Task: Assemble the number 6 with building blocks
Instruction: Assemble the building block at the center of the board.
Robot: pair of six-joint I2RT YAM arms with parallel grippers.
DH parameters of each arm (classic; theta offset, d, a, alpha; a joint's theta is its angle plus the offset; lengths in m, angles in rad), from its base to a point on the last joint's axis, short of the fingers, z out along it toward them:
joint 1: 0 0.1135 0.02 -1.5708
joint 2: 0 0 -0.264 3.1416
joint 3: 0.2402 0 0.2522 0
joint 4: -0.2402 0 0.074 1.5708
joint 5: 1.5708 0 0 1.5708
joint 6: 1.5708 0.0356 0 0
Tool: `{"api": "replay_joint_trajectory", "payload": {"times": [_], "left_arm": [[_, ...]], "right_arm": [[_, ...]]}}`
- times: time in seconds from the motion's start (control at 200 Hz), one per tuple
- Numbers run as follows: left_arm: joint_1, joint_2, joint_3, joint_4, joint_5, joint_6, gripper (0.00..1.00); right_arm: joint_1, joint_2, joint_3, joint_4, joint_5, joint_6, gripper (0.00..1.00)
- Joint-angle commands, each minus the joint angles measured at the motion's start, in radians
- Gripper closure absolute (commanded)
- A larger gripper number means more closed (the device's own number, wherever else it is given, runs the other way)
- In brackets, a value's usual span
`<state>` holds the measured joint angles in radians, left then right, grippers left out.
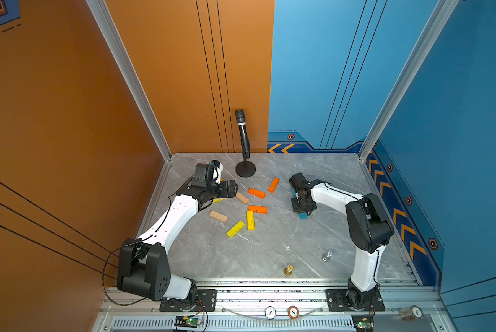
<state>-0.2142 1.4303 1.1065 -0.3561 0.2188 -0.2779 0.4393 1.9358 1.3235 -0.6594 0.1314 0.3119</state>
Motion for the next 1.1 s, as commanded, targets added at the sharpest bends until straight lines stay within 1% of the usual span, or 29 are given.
{"api": "replay_joint_trajectory", "payload": {"times": [0.0,0.09,0.711,1.096], "left_arm": [[0.0,0.001,-0.011,0.005,-0.012,0.014,0.02],[0.0,0.002,-0.01,0.004,-0.011,0.014,0.02],[-0.002,-0.001,-0.01,0.005,-0.003,0.011,0.02],[-0.002,-0.001,-0.008,0.005,0.004,0.009,0.02]], "right_arm": [[-0.011,0.026,0.029,0.003,-0.007,0.002,0.71],[-0.01,0.04,0.041,0.003,-0.02,0.001,0.71],[-0.004,0.111,0.119,-0.012,-0.013,0.016,0.7],[-0.004,0.127,0.129,-0.023,0.004,0.023,0.7]]}}
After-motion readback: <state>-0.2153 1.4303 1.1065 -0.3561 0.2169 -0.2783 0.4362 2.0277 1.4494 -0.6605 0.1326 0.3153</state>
